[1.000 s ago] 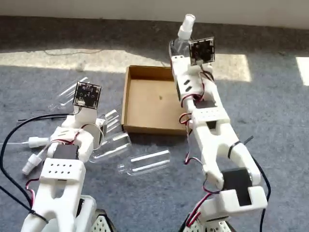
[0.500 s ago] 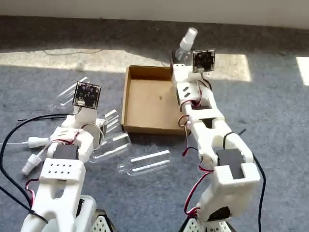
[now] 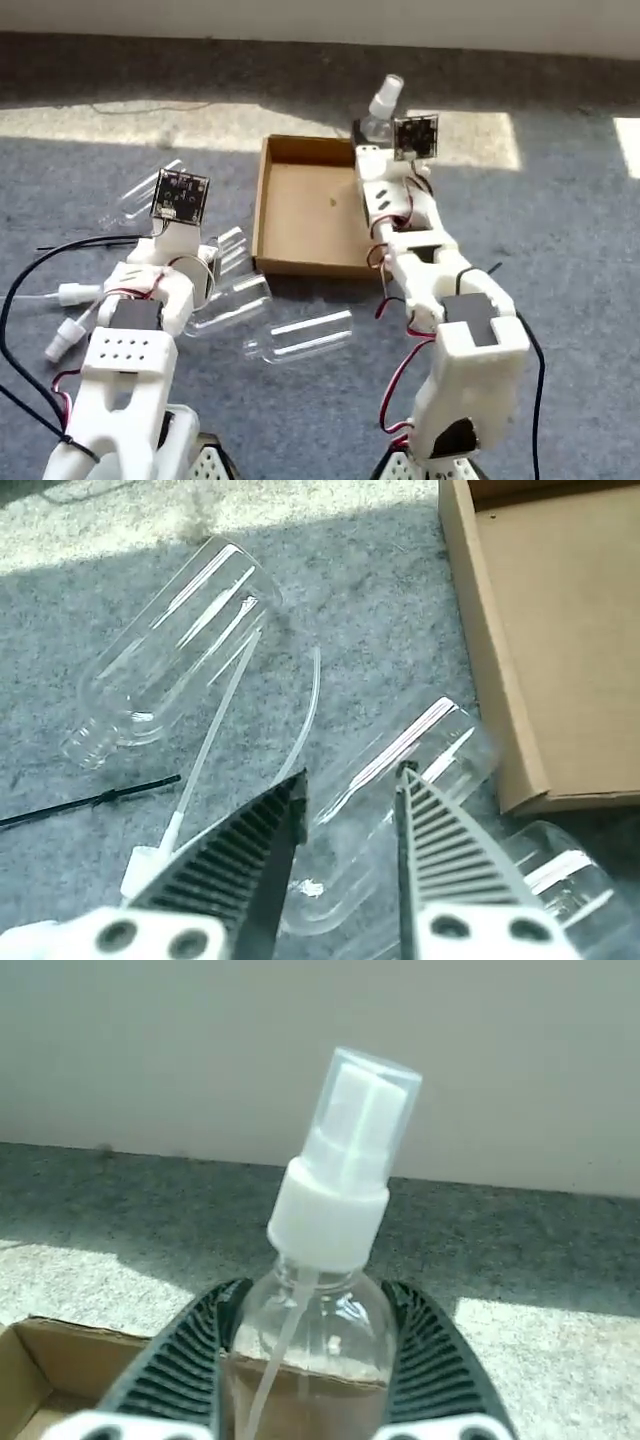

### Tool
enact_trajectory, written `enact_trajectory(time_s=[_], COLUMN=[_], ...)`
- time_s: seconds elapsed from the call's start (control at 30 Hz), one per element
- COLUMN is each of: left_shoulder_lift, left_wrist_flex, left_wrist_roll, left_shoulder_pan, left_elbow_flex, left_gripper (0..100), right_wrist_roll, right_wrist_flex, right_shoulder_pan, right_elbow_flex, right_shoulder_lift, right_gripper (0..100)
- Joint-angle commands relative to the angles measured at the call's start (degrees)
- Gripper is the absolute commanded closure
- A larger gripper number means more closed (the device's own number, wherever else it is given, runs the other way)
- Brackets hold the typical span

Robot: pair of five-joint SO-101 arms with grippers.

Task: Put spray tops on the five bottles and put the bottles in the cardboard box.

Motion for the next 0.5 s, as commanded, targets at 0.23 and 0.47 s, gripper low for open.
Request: enact_trajectory(time_s=[0.23,0.47], left_shoulder_lift=[-0.8,-0.8], left_wrist_flex=[-1.2,-1.2], left_wrist_roll=[0.2,0.2], left_shoulder_pan=[-0.4,-0.4], left_elbow_flex=[-0.1,-0.1], left_gripper=[85,85], right_wrist_roll=[0.4,0.4], right_wrist_flex=[-10.1,-10.1], right_shoulder_pan=[0.8,0.6], right_elbow_flex=[-3.1,-0.5], right_shoulder_lift=[-0.4,-0.4], right_gripper=[99.4,99.4])
